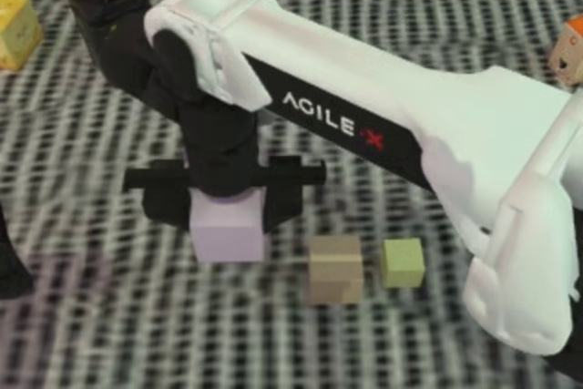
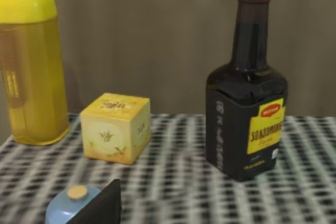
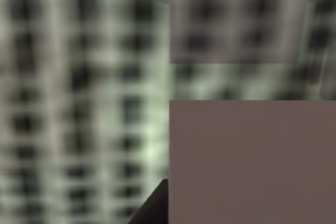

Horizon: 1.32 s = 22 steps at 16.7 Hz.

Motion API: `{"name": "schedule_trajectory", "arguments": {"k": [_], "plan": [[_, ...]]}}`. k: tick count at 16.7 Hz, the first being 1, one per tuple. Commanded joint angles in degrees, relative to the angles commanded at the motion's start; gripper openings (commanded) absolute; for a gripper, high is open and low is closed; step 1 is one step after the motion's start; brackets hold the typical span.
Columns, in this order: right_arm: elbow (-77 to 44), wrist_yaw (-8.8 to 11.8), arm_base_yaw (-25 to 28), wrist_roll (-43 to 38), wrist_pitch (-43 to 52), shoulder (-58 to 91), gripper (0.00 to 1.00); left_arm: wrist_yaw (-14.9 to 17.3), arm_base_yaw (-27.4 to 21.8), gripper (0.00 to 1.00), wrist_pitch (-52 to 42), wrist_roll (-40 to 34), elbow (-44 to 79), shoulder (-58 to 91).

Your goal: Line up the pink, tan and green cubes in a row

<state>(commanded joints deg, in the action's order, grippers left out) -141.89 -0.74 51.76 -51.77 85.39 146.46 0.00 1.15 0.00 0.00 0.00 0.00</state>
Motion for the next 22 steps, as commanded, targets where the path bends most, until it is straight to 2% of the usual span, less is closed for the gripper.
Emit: {"name": "schedule_trajectory", "arguments": {"k": [8, 15, 20, 22], "plan": [[0.93, 0.10, 0.70, -1.25, -1.02, -0.33, 0.00, 0.00, 0.00, 1.00, 0.00, 0.00, 0.00, 0.00], [15.67, 0.00, 1.04, -1.34, -15.15, -0.86, 0.00, 0.00, 0.00, 1.00, 0.00, 0.00, 0.00, 0.00], [16.90, -0.05, 1.11, -1.43, -16.39, -0.80, 0.00, 0.00, 0.00, 1.00, 0.00, 0.00, 0.00, 0.00], [16.90, -0.05, 1.11, -1.43, -16.39, -0.80, 0.15, 0.00, 0.00, 1.00, 0.00, 0.00, 0.00, 0.00]]}}
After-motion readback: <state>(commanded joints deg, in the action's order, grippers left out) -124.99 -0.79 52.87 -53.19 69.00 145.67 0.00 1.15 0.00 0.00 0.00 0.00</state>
